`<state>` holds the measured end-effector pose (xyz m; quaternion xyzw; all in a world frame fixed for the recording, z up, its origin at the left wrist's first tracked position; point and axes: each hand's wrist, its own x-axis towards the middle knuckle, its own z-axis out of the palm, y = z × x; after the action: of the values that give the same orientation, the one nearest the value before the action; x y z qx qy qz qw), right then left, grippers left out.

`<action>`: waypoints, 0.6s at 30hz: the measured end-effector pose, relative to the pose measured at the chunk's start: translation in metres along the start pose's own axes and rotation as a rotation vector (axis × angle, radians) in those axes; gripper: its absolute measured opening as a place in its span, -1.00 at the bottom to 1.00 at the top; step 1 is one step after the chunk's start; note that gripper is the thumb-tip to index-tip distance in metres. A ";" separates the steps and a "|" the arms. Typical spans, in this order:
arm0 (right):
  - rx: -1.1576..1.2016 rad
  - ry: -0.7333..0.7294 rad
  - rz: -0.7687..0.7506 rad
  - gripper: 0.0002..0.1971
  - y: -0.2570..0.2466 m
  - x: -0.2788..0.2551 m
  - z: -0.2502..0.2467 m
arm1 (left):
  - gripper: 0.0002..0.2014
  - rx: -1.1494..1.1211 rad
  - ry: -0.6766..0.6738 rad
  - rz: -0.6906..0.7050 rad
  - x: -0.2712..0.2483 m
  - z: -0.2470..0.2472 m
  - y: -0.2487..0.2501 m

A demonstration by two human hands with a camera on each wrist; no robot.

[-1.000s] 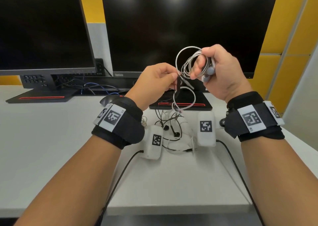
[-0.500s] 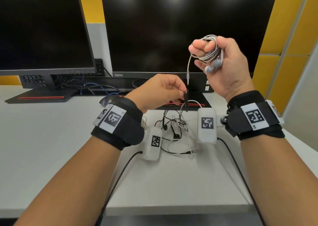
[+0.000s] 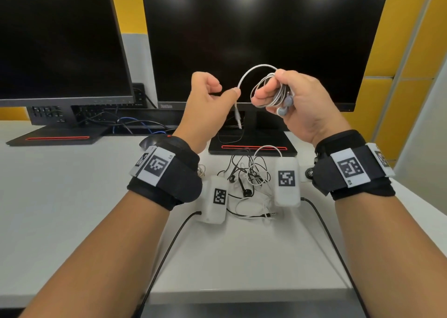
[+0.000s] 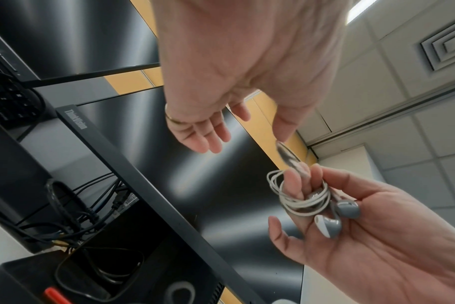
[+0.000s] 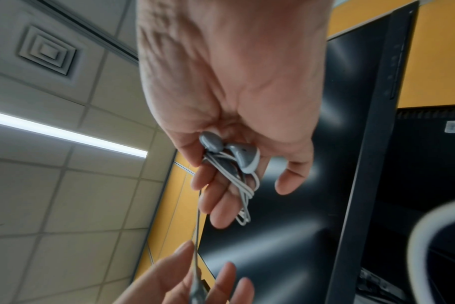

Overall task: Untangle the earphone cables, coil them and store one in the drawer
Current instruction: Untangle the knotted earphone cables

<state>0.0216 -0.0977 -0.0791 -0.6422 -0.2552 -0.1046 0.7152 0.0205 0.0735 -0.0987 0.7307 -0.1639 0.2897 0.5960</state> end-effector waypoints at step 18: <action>-0.108 -0.234 0.279 -0.63 0.004 -0.006 0.006 | -0.67 0.009 -0.344 0.052 -0.011 0.001 0.009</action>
<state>0.0173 -0.0924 -0.0848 -0.7166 -0.2392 0.0571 0.6527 0.0070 0.0698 -0.0990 0.7677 -0.2808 0.1765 0.5483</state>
